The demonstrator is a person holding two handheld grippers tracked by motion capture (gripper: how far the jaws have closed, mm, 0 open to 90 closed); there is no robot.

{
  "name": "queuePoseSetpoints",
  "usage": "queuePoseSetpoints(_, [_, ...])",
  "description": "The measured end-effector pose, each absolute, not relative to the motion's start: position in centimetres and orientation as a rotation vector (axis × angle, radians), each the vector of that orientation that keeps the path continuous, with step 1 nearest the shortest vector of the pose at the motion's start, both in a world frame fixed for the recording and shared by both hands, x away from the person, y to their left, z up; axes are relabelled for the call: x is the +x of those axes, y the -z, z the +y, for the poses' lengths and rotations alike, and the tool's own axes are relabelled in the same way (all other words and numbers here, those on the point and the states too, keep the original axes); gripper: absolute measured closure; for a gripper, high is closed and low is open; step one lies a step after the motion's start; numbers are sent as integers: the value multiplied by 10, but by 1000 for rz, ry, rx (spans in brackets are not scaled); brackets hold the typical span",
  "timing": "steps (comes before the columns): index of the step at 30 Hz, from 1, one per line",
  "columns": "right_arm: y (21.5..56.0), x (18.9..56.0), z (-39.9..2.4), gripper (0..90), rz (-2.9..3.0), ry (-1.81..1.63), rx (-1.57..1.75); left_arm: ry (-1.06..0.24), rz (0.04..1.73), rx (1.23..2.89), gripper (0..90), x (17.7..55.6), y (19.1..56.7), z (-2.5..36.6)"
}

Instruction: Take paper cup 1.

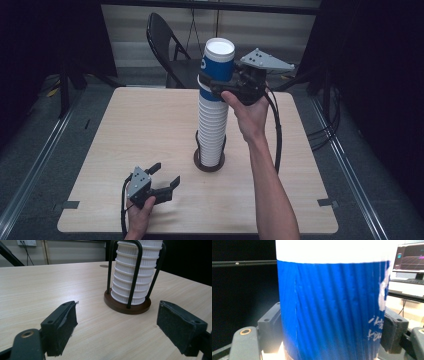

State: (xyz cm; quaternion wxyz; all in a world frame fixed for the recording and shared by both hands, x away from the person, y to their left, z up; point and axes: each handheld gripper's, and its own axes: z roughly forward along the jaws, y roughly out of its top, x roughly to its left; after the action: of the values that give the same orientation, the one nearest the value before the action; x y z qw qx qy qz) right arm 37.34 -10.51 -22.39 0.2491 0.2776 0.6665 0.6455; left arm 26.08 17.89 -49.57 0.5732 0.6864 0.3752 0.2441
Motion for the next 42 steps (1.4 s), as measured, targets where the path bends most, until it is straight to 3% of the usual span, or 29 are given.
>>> queuePoseSetpoints(27, [199,369,-120,230,1721,-1890,787,-573,877,1611,162,261,496,178])
queuePoseSetpoints(42, [202,356,-156,238,1616,-1894,846,-587,871,1598,163,258,496,179])
